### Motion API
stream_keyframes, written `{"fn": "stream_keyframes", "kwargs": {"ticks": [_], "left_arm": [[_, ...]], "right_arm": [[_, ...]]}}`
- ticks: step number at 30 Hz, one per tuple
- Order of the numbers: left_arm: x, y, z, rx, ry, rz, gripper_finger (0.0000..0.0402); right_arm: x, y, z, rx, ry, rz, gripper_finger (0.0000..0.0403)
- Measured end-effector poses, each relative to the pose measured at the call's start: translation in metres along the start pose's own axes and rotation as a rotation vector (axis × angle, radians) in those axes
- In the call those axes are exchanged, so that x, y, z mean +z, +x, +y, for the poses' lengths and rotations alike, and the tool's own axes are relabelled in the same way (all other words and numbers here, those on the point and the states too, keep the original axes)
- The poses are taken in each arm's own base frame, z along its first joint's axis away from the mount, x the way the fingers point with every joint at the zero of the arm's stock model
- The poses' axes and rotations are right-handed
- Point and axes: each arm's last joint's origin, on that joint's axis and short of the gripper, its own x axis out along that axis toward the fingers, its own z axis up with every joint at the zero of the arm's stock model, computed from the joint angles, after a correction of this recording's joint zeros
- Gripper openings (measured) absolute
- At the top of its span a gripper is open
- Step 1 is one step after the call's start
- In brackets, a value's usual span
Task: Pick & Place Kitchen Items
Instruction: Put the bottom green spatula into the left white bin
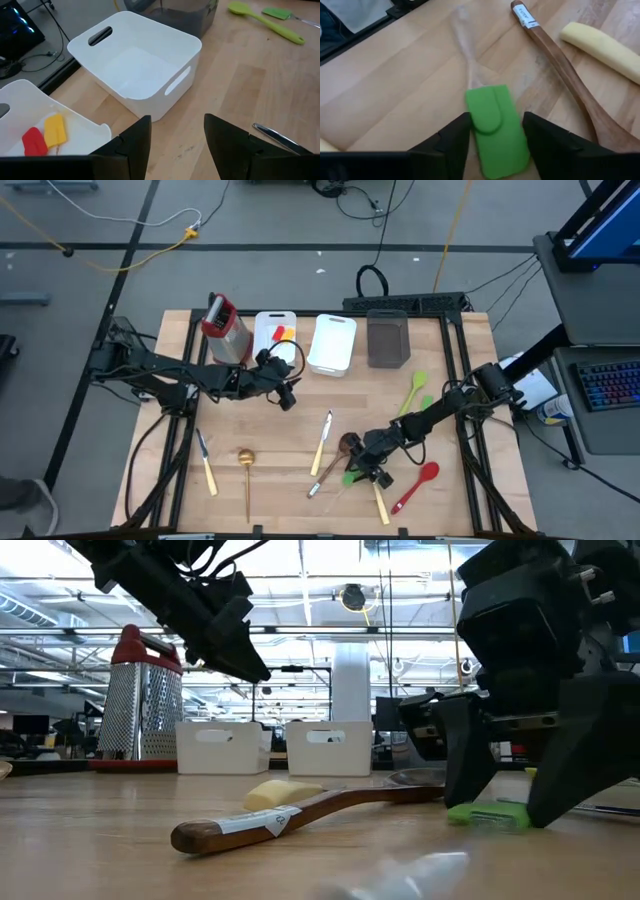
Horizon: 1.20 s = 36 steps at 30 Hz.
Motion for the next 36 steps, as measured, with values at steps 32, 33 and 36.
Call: {"fn": "stream_keyframes", "kwargs": {"ticks": [32, 33, 36], "left_arm": [[0.02, -0.003, -0.009, -0.224, -0.081, -0.157, 0.0189], [0.021, -0.003, -0.01, -0.242, -0.085, -0.166, 0.0189], [0.024, -0.004, -0.011, -0.295, -0.092, -0.189, 0.0189]], "right_arm": [[0.037, -0.068, -0.032, -0.141, -0.017, -0.1, 0.0033], [0.038, -0.072, -0.036, -0.178, -0.019, -0.1, 0.0035], [0.036, -0.085, -0.049, -0.299, -0.012, -0.063, 0.0032]]}}
